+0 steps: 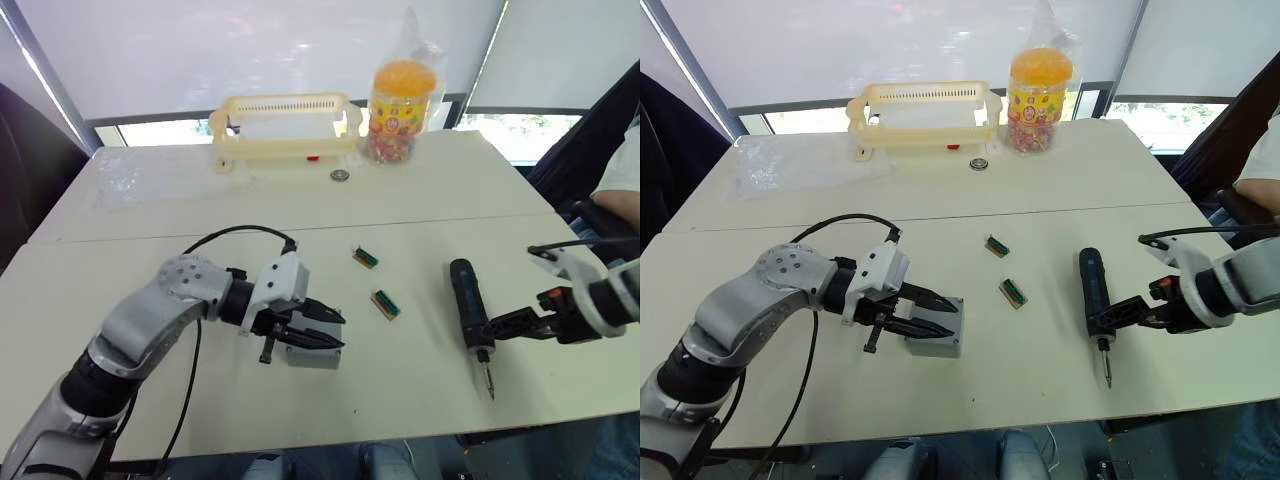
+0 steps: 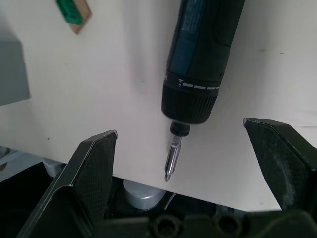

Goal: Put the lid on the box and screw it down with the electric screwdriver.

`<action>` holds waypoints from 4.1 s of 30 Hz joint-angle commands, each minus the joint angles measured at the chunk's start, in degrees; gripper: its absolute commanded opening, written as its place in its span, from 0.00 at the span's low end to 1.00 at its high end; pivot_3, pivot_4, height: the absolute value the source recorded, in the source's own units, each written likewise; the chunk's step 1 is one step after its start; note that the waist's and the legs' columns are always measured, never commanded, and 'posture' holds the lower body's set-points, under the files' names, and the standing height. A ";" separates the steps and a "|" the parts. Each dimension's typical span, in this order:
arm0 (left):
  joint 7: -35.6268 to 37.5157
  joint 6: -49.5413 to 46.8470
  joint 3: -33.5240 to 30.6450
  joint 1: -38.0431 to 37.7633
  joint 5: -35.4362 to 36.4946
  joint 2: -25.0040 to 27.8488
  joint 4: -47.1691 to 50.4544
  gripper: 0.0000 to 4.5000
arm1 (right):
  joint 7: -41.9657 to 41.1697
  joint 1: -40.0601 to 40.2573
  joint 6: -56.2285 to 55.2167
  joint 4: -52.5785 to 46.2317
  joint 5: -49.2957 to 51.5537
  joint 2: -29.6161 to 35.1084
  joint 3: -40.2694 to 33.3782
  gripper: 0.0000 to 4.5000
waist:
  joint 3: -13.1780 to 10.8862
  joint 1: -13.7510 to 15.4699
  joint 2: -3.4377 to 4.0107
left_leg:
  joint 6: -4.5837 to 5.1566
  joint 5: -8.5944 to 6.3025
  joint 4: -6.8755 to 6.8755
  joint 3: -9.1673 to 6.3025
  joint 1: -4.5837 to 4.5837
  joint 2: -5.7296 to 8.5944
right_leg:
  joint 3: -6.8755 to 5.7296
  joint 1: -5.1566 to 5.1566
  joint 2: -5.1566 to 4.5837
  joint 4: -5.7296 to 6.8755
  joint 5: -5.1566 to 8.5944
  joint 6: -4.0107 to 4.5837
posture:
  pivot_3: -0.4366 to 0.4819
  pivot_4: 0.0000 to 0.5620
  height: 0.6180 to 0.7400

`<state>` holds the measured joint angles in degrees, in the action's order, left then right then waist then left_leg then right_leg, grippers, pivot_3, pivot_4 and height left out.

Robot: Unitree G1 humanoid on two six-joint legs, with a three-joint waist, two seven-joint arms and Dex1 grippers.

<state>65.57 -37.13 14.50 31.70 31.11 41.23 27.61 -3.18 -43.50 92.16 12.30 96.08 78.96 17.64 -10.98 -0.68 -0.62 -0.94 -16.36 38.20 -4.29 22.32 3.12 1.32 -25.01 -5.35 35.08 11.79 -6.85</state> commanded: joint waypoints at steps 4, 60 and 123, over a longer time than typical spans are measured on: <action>-4.08 -3.61 -3.42 -2.17 2.64 1.39 6.35 0.32 | 6.73 -4.17 0.34 6.84 -0.81 -6.61 2.63 0.99 | 0.00 0.05 -0.01 | 0.00 0.00 0.02 -0.03 0.01 0.03 | 0.00 0.02 0.01 -0.01 -0.01 -0.01 | 0.48 0.27 1.00; -1.40 -3.55 -2.44 -0.04 -3.40 -0.14 -11.05 0.40 | -13.31 30.78 -66.19 -48.79 -64.38 -59.14 -12.68 0.39 | 0.06 -0.12 0.00 | -0.05 0.03 -0.01 -0.41 0.04 0.04 | 0.07 -0.24 0.22 0.35 -0.02 -0.02 | 0.48 0.27 1.00; -4.22 -5.73 -0.93 -2.22 -5.53 -1.80 -7.71 0.40 | -17.08 33.81 -64.17 -48.34 -68.75 -62.91 -10.98 0.39 | 0.07 -0.12 0.00 | -0.07 0.03 -0.01 -0.41 0.00 0.05 | 0.07 -0.21 0.22 0.38 -0.02 -0.02 | 0.48 0.27 1.00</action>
<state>61.25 -43.11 14.63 28.85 24.57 39.26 18.23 -19.64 -9.61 29.85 -34.63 27.46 16.59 6.56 -10.91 -0.81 -0.62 -1.00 -16.32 38.19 -4.71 22.32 3.17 1.39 -25.22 -5.13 35.46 11.77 -6.87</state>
